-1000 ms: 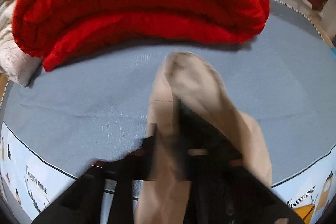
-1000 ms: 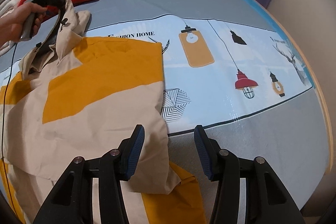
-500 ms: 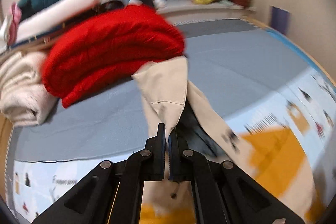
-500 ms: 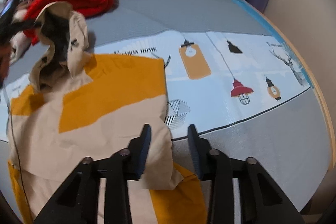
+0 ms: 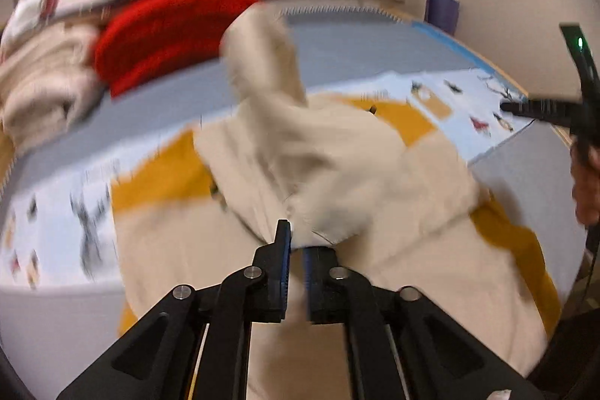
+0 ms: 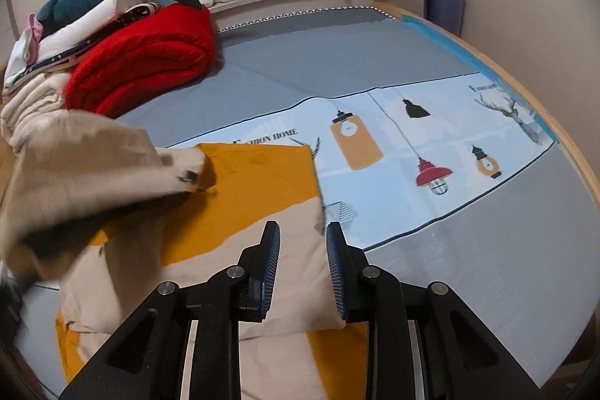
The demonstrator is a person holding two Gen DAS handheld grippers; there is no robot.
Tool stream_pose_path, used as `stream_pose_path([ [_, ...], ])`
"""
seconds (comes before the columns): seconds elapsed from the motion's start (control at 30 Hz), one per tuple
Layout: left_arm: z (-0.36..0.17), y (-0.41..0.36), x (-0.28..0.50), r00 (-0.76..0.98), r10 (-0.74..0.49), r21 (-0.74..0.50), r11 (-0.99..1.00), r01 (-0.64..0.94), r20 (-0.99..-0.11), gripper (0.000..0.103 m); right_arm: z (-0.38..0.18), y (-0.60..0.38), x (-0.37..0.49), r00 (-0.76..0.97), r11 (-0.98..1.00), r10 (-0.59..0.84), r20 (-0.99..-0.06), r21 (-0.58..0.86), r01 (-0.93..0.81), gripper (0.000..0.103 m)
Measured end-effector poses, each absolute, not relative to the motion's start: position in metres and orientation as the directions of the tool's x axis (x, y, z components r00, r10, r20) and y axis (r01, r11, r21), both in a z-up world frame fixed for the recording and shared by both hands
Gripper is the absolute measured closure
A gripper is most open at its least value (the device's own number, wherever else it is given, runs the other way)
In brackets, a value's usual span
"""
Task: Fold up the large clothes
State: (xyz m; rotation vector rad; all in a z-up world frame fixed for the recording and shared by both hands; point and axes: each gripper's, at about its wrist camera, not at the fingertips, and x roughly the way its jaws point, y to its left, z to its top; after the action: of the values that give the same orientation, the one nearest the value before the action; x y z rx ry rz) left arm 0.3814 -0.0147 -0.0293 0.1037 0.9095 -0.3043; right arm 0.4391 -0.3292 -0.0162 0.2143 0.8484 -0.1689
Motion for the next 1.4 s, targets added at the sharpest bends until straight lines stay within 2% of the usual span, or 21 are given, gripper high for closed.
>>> stream_pose_path([
  [0.17, -0.039, 0.028, 0.372, 0.563, -0.294, -0.224, 0.956, 0.191, -0.772, 0.076, -0.019, -0.316, 0.436, 0.663, 0.964, -0.019, -0.749, 0.162, 0.211, 0.075],
  [0.3, -0.042, 0.053, 0.396, 0.57, -0.333, -0.336, 0.936, 0.104, -0.751, 0.074, -0.022, -0.296, 0.441, 0.677, 0.972, 0.023, -0.735, 0.174, 0.155, 0.075],
  [0.43, -0.069, 0.075, 0.423, 0.53, -0.358, -0.445, 0.894, -0.042, -0.769, 0.072, -0.034, -0.275, 0.454, 0.666, 0.959, 0.151, -0.731, 0.271, 0.08, 0.074],
  [0.53, -0.095, 0.087, 0.434, 0.465, -0.351, -0.462, 0.874, -0.147, -0.813, 0.068, -0.048, -0.259, 0.464, 0.633, 0.932, 0.26, -0.729, 0.36, 0.032, 0.066],
  [0.63, -0.119, 0.095, 0.44, 0.403, -0.407, -0.522, 0.82, -0.235, -0.82, 0.062, -0.071, -0.235, 0.478, 0.548, 0.902, 0.373, -0.749, 0.431, -0.025, 0.055],
  [0.73, -0.134, 0.091, 0.445, 0.343, -0.45, -0.543, 0.8, -0.255, -0.824, 0.057, -0.097, -0.216, 0.491, 0.462, 0.893, 0.412, -0.785, 0.449, -0.033, 0.055],
  [0.8, -0.141, 0.089, 0.447, 0.317, -0.473, -0.554, 0.792, -0.256, -0.822, 0.056, -0.117, -0.21, 0.501, 0.4, 0.91, 0.377, -0.835, 0.416, 0.011, 0.055],
  [0.9, -0.149, 0.089, 0.448, 0.29, -0.489, -0.562, 0.775, -0.288, -0.823, 0.056, -0.136, -0.216, 0.509, 0.377, 0.907, 0.352, -0.857, 0.412, 0.09, 0.055],
  [0.97, -0.151, 0.089, 0.448, 0.282, -0.494, -0.564, 0.771, -0.296, -0.822, 0.06, -0.142, -0.219, 0.514, 0.375, 0.894, 0.363, -0.853, 0.432, 0.116, 0.055],
  [1.0, -0.151, 0.09, 0.448, 0.288, -0.5, -0.572, 0.766, -0.293, -0.817, 0.065, -0.143, -0.22, 0.516, 0.377, 0.892, 0.363, -0.852, 0.434, 0.123, 0.055],
  [1.03, -0.151, 0.089, 0.448, 0.289, -0.505, -0.577, 0.764, -0.289, -0.813, 0.082, -0.144, -0.22, 0.518, 0.379, 0.892, 0.362, -0.852, 0.434, 0.123, 0.056],
  [1.07, -0.152, 0.088, 0.448, 0.285, -0.511, -0.58, 0.764, -0.283, -0.811, 0.096, -0.144, -0.22, 0.519, 0.385, 0.89, 0.367, -0.847, 0.44, 0.121, 0.069],
  [1.1, -0.152, 0.087, 0.449, 0.28, -0.51, -0.577, 0.769, -0.274, -0.813, 0.097, -0.144, -0.22, 0.52, 0.389, 0.884, 0.379, -0.84, 0.453, 0.117, 0.091],
  [1.17, -0.149, 0.086, 0.448, 0.295, -0.496, -0.569, 0.78, -0.262, -0.817, 0.102, -0.144, -0.221, 0.522, 0.398, 0.874, 0.393, -0.829, 0.472, 0.119, 0.094],
  [1.2, -0.141, 0.089, 0.446, 0.334, -0.492, -0.581, 0.771, -0.262, -0.804, 0.102, -0.144, -0.221, 0.522, 0.404, 0.871, 0.399, -0.823, 0.478, 0.115, 0.099],
  [1.27, -0.119, 0.097, 0.446, 0.439, -0.524, -0.653, 0.724, -0.221, -0.73, 0.103, -0.134, -0.229, 0.519, 0.435, 0.856, 0.411, -0.801, 0.503, 0.117, 0.1],
  [1.33, -0.092, 0.1, 0.442, 0.532, -0.53, -0.686, 0.714, -0.141, -0.66, 0.103, -0.117, -0.237, 0.512, 0.497, 0.81, 0.458, -0.737, 0.577, 0.108, 0.1],
  [1.4, -0.081, 0.099, 0.44, 0.56, -0.511, -0.668, 0.737, -0.106, -0.653, 0.103, -0.098, -0.243, 0.502, 0.575, 0.778, 0.476, -0.665, 0.624, 0.077, 0.1],
])
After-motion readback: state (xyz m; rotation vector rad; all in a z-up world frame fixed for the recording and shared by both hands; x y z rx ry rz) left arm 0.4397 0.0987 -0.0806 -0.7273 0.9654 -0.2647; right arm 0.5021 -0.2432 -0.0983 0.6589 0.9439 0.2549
